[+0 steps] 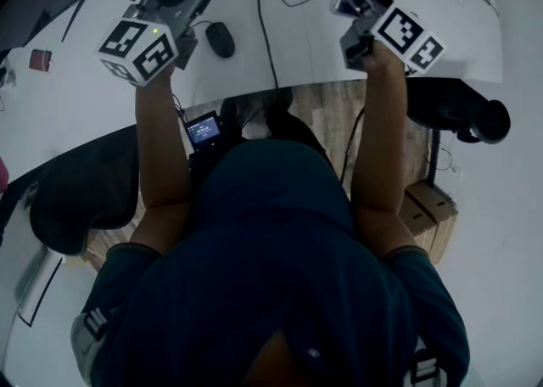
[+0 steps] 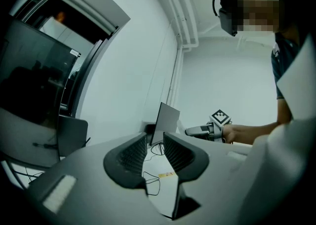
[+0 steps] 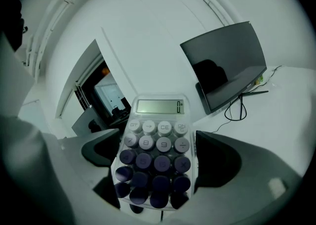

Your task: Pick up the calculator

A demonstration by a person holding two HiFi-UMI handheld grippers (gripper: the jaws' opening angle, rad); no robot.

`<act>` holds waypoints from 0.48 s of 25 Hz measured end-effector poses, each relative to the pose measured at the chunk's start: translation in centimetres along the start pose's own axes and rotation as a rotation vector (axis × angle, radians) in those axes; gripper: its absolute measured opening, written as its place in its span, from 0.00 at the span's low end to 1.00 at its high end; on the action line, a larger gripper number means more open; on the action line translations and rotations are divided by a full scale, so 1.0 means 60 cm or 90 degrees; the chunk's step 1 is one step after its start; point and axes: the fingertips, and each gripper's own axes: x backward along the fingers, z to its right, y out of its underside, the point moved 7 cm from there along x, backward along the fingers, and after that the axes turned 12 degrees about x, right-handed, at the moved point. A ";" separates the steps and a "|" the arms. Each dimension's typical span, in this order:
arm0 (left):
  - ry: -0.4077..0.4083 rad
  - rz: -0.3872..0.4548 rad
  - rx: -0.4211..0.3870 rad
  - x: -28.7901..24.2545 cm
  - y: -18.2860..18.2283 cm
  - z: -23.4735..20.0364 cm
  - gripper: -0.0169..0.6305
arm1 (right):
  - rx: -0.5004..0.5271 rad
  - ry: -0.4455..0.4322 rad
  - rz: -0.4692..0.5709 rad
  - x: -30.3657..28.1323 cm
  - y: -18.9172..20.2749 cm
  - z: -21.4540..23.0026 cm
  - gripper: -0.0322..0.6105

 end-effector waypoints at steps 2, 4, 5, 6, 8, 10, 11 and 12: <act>0.003 0.003 -0.002 0.004 -0.004 0.001 0.18 | 0.003 -0.003 0.013 0.008 -0.013 -0.009 0.81; 0.007 0.005 -0.004 0.007 -0.008 0.001 0.18 | 0.007 -0.005 0.025 0.016 -0.025 -0.019 0.81; 0.009 0.007 -0.004 0.008 -0.010 0.001 0.18 | 0.009 -0.006 0.031 0.019 -0.032 -0.023 0.81; 0.011 0.008 -0.005 0.010 -0.012 0.001 0.18 | 0.012 -0.006 0.036 0.023 -0.037 -0.028 0.81; 0.015 0.009 -0.007 0.013 -0.016 0.002 0.18 | 0.016 -0.008 0.046 0.031 -0.048 -0.037 0.81; 0.019 0.009 -0.008 0.017 -0.019 0.003 0.18 | 0.020 -0.009 0.056 0.039 -0.059 -0.046 0.81; 0.021 0.010 -0.008 0.018 -0.020 0.003 0.18 | 0.021 -0.009 0.061 0.043 -0.064 -0.050 0.81; 0.022 0.010 -0.007 0.020 -0.021 0.003 0.18 | 0.022 -0.010 0.066 0.046 -0.068 -0.053 0.81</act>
